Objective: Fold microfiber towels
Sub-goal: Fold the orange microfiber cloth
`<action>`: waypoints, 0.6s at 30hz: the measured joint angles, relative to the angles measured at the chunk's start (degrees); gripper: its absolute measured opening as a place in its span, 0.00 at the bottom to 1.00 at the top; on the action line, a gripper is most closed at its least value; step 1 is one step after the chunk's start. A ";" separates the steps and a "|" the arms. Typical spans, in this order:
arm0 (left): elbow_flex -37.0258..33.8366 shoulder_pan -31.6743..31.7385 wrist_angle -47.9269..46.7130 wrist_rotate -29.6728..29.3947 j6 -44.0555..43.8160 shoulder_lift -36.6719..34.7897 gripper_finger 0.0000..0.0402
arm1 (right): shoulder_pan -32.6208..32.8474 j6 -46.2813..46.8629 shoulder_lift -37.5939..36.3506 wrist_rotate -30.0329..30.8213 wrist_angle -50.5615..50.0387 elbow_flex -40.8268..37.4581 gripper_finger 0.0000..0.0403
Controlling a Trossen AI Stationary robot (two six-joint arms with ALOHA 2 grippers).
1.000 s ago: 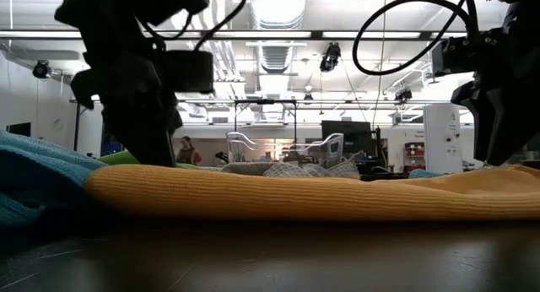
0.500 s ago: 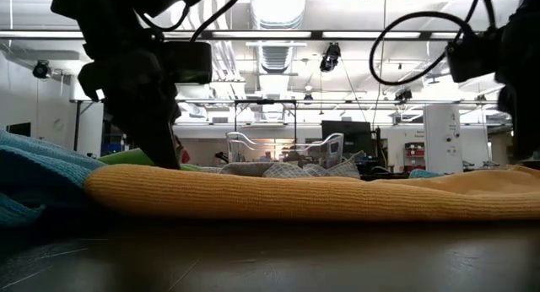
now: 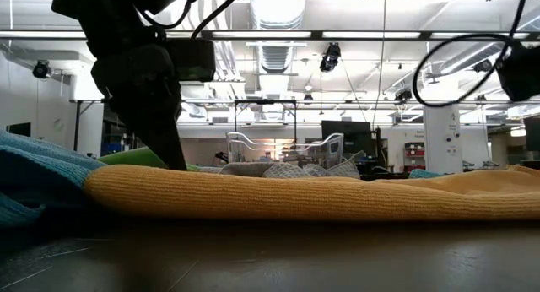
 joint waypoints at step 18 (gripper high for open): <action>-0.02 -0.11 0.09 -0.02 -0.09 0.00 0.00 | -0.13 -2.61 0.07 10.48 17.80 -7.94 0.54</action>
